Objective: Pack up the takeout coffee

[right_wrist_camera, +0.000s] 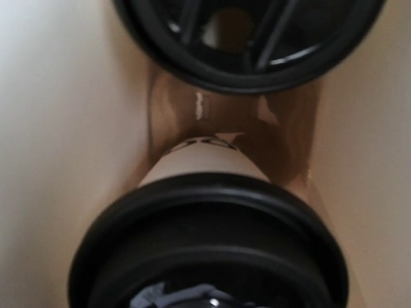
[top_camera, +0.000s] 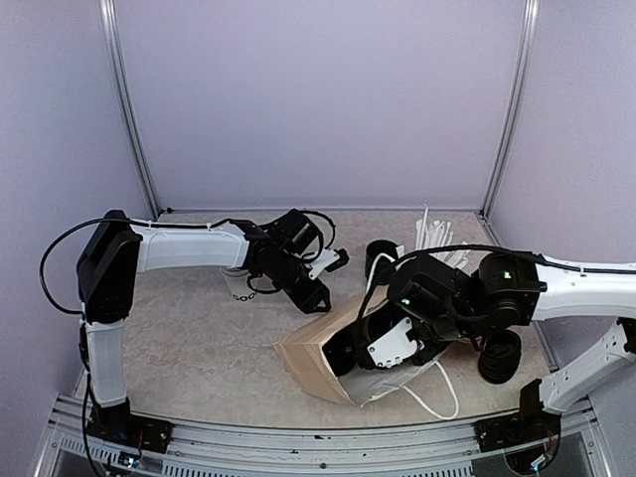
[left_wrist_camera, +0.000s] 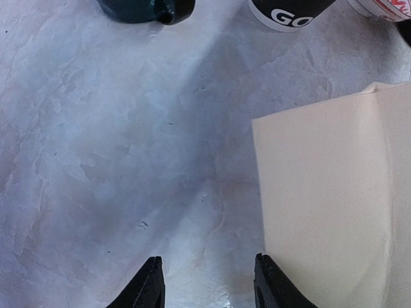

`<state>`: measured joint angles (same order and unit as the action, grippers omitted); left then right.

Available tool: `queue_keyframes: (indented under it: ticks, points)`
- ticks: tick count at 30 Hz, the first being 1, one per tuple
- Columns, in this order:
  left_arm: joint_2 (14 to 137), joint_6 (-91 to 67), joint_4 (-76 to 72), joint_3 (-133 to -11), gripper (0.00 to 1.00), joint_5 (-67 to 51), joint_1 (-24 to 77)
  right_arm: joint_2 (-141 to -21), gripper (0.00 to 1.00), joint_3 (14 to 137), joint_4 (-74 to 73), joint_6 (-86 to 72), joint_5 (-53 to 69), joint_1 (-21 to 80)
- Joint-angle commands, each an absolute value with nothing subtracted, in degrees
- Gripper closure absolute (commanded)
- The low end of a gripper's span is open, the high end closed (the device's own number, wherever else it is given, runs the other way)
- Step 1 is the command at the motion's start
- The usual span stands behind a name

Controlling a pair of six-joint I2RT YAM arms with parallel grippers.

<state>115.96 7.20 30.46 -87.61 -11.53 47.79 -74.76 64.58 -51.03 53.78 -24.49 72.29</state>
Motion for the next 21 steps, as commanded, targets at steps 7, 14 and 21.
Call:
queue_keyframes:
  ticks: [7,14,21]
  points:
    - [117.81,9.56,28.99,-89.14,0.52,-15.01,49.39,-74.15,0.69,64.49,-45.95,53.0,-26.16,70.31]
    - [117.95,9.65,28.78,-88.88,0.52,-15.3,49.09,-75.24,0.69,63.9,-46.42,52.73,-24.5,69.01]
    - [117.95,9.67,28.65,-88.83,0.52,-15.29,48.95,-76.16,0.7,63.56,-46.29,53.0,-22.91,66.92]
